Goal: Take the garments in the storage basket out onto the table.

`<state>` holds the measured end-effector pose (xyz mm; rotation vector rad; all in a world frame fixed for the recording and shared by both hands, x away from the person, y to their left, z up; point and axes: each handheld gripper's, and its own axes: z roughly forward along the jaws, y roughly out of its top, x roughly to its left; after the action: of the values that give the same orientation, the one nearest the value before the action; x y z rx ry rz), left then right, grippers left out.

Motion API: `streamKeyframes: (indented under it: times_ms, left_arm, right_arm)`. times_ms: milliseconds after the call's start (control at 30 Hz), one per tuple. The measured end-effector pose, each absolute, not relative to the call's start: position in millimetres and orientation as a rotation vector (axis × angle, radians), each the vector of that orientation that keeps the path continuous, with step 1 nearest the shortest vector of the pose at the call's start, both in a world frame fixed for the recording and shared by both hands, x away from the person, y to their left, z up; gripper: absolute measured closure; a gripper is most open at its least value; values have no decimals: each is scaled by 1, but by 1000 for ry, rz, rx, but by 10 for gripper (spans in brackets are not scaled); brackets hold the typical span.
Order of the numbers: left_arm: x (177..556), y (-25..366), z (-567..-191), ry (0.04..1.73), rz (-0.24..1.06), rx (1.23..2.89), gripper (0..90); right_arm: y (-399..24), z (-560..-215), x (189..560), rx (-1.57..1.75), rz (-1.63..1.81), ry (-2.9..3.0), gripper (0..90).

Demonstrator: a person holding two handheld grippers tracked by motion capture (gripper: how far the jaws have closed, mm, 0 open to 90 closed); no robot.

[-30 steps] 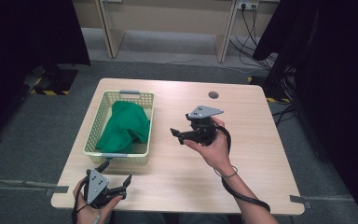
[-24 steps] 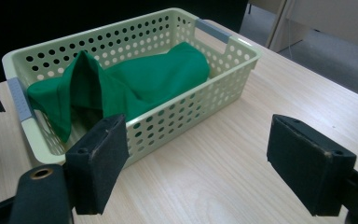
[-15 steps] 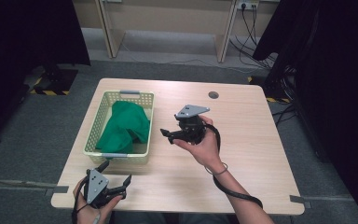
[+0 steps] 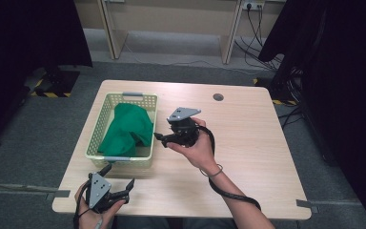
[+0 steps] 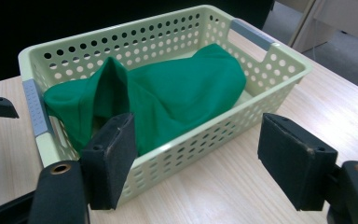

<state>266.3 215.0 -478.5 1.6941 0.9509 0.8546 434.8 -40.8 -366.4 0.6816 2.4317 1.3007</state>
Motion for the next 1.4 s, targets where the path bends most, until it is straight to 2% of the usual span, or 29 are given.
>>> streamKeyframes:
  times_ms: [233,667,1400]
  left_arm:
    - [266,215,-479,948,857,1697,91]
    - [266,215,-479,949,856,1694,90]
    - [266,215,-479,946,854,1693,88]
  right_arm:
    - [-30,-369,438,672,1302,2446,294]
    - [-6,-372,440,607,1269,2496,376]
    - [25,-386,441,509,1172,2588,569]
